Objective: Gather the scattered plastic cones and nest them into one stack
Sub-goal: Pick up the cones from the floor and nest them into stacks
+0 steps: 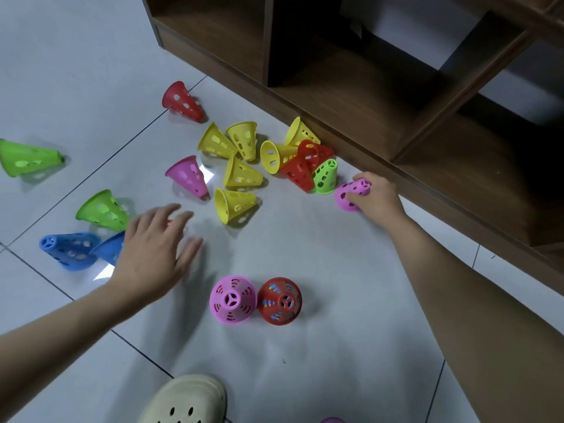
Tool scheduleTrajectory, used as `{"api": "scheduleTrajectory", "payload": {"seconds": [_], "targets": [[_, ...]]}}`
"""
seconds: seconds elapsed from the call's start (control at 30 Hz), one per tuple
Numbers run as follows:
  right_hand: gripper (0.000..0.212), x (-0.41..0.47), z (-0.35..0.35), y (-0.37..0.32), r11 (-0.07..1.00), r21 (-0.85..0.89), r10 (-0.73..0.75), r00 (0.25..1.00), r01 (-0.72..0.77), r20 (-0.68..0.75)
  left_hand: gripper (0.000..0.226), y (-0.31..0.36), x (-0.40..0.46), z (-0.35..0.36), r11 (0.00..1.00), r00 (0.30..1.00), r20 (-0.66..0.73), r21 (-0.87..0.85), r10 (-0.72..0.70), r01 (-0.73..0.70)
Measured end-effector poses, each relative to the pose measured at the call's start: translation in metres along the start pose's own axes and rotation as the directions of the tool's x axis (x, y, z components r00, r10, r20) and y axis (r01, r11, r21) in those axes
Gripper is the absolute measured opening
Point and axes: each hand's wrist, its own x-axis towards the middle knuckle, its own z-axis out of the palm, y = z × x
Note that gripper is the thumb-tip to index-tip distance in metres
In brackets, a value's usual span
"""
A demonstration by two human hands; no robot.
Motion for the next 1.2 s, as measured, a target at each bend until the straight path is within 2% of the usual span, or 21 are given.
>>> {"api": "scheduleTrajectory", "payload": {"seconds": [0.1, 0.23, 0.33, 0.4, 0.5, 0.63, 0.77, 0.87, 1.03, 1.2], "targets": [[0.036, -0.024, 0.003, -0.002, 0.970, 0.243, 0.038, 0.999, -0.032, -0.018, 0.054, -0.017, 0.008, 0.009, 0.969, 0.983, 0.134, 0.230, -0.122, 0.089], [0.026, -0.071, -0.002, -0.012, 0.880, 0.467, 0.094, 0.995, -0.092, 0.018, 0.024, -0.024, 0.002, 0.016, 0.940, 0.983, 0.163, 0.340, -0.083, 0.023], [0.020, -0.117, -0.020, -0.027, 0.787, 0.615, 0.034, 0.998, -0.057, 0.049, 0.018, -0.020, -0.003, 0.021, 0.946, 0.983, 0.183, 0.321, -0.017, -0.043], [0.021, -0.147, -0.031, -0.037, 0.758, 0.652, -0.043, 0.997, -0.004, 0.057, 0.030, -0.014, -0.004, 0.020, 0.960, 0.983, 0.182, 0.273, 0.005, -0.055], [0.027, -0.182, -0.034, -0.045, 0.731, 0.681, -0.133, 0.988, 0.044, 0.078, 0.041, 0.001, -0.004, 0.011, 0.993, 0.989, 0.148, 0.105, 0.030, -0.046], [0.042, -0.215, -0.019, -0.049, 0.779, 0.613, -0.262, 0.956, 0.132, 0.128, 0.047, 0.017, -0.002, -0.003, 0.983, 0.996, 0.088, -0.185, 0.010, 0.006], [0.033, -0.223, -0.002, -0.048, 0.860, 0.337, -0.446, 0.884, 0.382, 0.137, 0.042, 0.034, -0.007, -0.025, 0.884, 0.999, -0.003, -0.466, -0.048, 0.041], [0.034, -0.221, 0.009, -0.049, 0.871, 0.154, -0.490, 0.842, 0.466, 0.225, 0.044, 0.044, -0.016, -0.042, 0.878, 0.997, -0.080, -0.478, -0.009, -0.030], [0.030, -0.221, 0.027, -0.054, 0.853, -0.013, -0.478, 0.791, 0.521, 0.383, 0.039, 0.058, -0.040, -0.061, 0.833, 0.982, -0.187, -0.538, 0.030, -0.128], [0.028, -0.226, 0.039, -0.057, 0.853, -0.057, -0.464, 0.803, 0.519, 0.375, 0.040, 0.066, -0.060, -0.064, 0.744, 0.975, -0.192, -0.635, 0.108, -0.208]]}}
